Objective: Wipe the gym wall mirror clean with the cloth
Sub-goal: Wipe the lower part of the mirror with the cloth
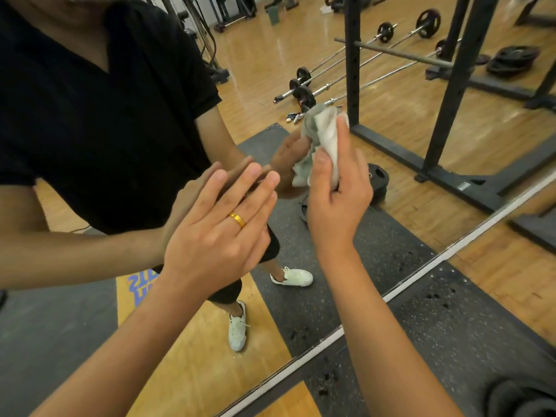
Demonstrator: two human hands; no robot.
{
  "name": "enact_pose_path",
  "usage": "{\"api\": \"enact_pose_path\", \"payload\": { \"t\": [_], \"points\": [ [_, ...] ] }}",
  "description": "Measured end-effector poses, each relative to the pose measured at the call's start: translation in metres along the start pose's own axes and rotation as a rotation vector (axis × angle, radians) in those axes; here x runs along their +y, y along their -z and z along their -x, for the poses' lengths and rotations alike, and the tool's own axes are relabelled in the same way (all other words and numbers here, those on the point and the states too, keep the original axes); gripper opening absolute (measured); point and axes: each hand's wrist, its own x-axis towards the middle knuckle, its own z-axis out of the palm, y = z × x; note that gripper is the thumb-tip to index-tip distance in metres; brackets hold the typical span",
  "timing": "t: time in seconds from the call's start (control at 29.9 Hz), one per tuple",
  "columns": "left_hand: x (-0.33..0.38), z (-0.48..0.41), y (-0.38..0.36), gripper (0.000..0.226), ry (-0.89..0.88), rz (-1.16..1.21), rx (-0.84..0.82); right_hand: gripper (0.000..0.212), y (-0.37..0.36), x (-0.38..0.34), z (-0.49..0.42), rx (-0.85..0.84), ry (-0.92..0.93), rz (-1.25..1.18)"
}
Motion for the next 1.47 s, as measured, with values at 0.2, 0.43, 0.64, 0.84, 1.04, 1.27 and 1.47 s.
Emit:
{"api": "enact_pose_path", "payload": {
  "t": [0.2,0.43,0.64,0.84,1.04,1.27,1.47],
  "points": [
    [0.000,0.000,0.001,0.037,0.013,-0.007,-0.007,0.042,0.020,0.062,0.108,-0.094,-0.226,0.112],
    [0.001,-0.001,0.004,0.038,0.031,0.036,-0.052,0.047,-0.005,0.033,0.101,0.240,-0.753,-0.071],
    [0.000,-0.001,0.006,0.037,0.034,0.061,-0.053,0.042,0.000,0.054,0.121,0.058,-0.343,0.104],
    [0.000,-0.001,0.006,0.037,0.033,0.082,-0.060,0.043,0.012,0.069,0.128,0.255,-1.066,-0.043],
    [0.001,-0.001,0.005,0.036,0.026,0.091,-0.033,0.042,-0.006,0.017,0.097,0.121,-0.631,-0.120],
    [0.010,0.025,0.023,0.035,0.130,0.280,-0.065,0.046,0.015,0.054,0.144,0.020,-0.628,0.028],
    [-0.005,0.092,0.036,0.039,0.163,0.185,-0.169,0.049,0.007,0.032,0.141,0.071,-0.744,-0.010]
  ]
}}
